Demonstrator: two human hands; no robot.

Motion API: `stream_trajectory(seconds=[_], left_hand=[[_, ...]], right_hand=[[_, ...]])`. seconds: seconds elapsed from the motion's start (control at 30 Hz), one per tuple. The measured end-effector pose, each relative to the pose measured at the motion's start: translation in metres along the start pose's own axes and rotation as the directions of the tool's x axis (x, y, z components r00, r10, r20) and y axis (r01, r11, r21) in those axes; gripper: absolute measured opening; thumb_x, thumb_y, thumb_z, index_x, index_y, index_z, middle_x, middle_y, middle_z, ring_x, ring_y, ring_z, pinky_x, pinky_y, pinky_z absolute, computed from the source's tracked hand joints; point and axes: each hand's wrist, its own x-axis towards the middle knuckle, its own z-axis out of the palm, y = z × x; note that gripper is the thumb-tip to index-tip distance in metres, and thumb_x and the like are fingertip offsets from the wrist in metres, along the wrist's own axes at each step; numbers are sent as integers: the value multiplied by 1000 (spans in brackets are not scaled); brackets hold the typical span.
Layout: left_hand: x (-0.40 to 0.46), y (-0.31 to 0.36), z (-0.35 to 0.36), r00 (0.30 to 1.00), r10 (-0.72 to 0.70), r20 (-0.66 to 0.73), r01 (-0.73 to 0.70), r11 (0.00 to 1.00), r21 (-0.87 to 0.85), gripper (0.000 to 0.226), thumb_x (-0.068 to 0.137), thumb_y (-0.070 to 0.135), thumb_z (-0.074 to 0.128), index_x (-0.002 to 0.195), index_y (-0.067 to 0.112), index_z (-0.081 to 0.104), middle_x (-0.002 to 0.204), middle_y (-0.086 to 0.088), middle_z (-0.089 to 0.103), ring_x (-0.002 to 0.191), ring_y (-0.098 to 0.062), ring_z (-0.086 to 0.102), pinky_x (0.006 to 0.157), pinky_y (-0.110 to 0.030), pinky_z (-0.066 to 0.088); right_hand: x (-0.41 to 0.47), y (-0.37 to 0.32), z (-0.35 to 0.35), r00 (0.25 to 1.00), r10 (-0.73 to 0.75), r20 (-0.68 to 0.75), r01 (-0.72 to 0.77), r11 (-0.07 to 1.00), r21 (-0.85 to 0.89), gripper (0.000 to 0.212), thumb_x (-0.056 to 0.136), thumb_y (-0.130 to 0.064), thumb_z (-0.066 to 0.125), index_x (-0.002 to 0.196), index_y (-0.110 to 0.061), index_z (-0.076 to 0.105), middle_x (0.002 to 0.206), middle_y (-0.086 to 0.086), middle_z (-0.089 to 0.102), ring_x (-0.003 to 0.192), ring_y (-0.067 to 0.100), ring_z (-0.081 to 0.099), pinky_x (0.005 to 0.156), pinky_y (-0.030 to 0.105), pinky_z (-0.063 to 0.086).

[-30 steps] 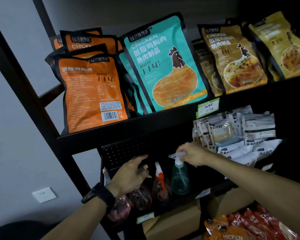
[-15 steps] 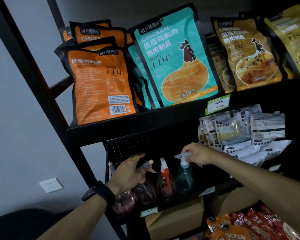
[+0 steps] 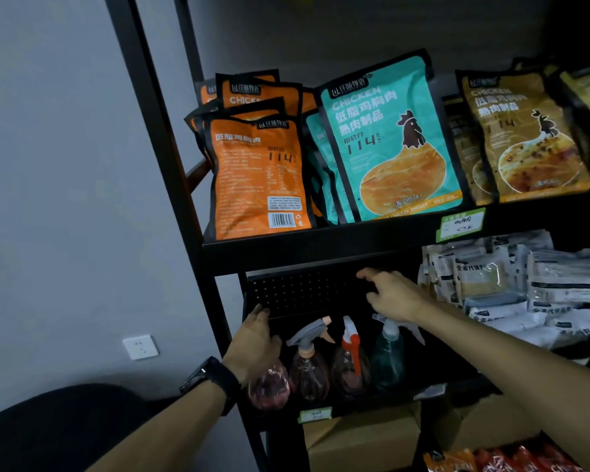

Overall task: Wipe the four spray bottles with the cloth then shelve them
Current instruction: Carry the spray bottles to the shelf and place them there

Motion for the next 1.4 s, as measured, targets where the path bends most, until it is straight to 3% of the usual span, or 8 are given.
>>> stream_trajectory(seconds=[0.13, 0.3, 0.57, 0.87, 1.03, 1.17, 1.3, 1.4], left_hand=[[8, 1, 2, 997, -70, 14, 70, 998, -4, 47, 97, 13, 52, 140, -2, 41, 150, -22, 40, 141, -34, 38, 111, -36, 37], [17, 6, 10, 992, -128, 17, 127, 991, 41, 50, 96, 8, 50, 144, -1, 37, 151, -25, 35, 131, -36, 49, 103, -37, 43], [24, -1, 14, 988, -152, 9, 151, 985, 83, 60, 92, 2, 52, 147, 3, 30, 153, -22, 29, 126, -35, 53, 102, -35, 45], [21, 0, 6, 996, -87, 20, 85, 993, 82, 74, 89, -2, 56, 155, 11, 23, 158, -16, 23, 138, -31, 43, 108, -33, 39], [23, 1, 4, 998, -40, 45, 36, 996, 80, 74, 89, -5, 53, 155, 11, 23, 156, -13, 30, 134, -27, 48, 108, -32, 44], [27, -1, 5, 998, -15, 56, 8, 993, 120, 75, 88, -4, 53, 155, 12, 23, 151, -12, 40, 133, -27, 49, 106, -34, 45], [29, -2, 5, 999, -3, 46, -4, 988, 153, 62, 95, 2, 49, 152, 9, 26, 132, -11, 61, 118, -28, 60, 88, -28, 47], [29, -2, 4, 999, 12, 36, -17, 990, 141, 46, 100, 10, 49, 145, 10, 38, 126, -11, 66, 115, -28, 61, 83, -28, 47]], right_hand=[[1, -34, 19, 979, -200, 40, 201, 979, -21, 46, 94, -17, 52, 140, -23, 47, 146, 3, 44, 131, 22, 46, 107, 34, 40], [11, -60, 52, 943, -305, 134, 320, 940, -116, 45, 93, -18, 53, 138, -18, 49, 144, 3, 46, 129, 23, 47, 104, 36, 42], [18, -73, 76, 944, -241, 224, 272, 955, -117, 29, 93, -21, 58, 121, -18, 63, 122, 8, 62, 108, 25, 61, 87, 37, 52], [18, -74, 79, 961, -192, 198, 207, 976, -61, 26, 94, -21, 58, 118, -18, 66, 115, 8, 65, 104, 25, 62, 86, 37, 53], [20, -76, 81, 972, -143, 186, 158, 985, -68, 20, 85, -16, 64, 104, -15, 71, 100, 8, 68, 94, 25, 65, 73, 33, 52], [22, -77, 83, 979, -116, 168, 128, 990, -61, 21, 84, -14, 65, 104, -12, 71, 102, 10, 68, 97, 27, 64, 77, 35, 54], [23, -76, 85, 984, -87, 158, 93, 995, -27, 16, 87, -17, 64, 100, -11, 72, 101, 9, 68, 96, 26, 65, 78, 35, 54], [24, -76, 85, 987, -64, 148, 65, 998, 1, 14, 87, -19, 64, 96, -12, 72, 98, 7, 68, 94, 24, 65, 77, 35, 53]])
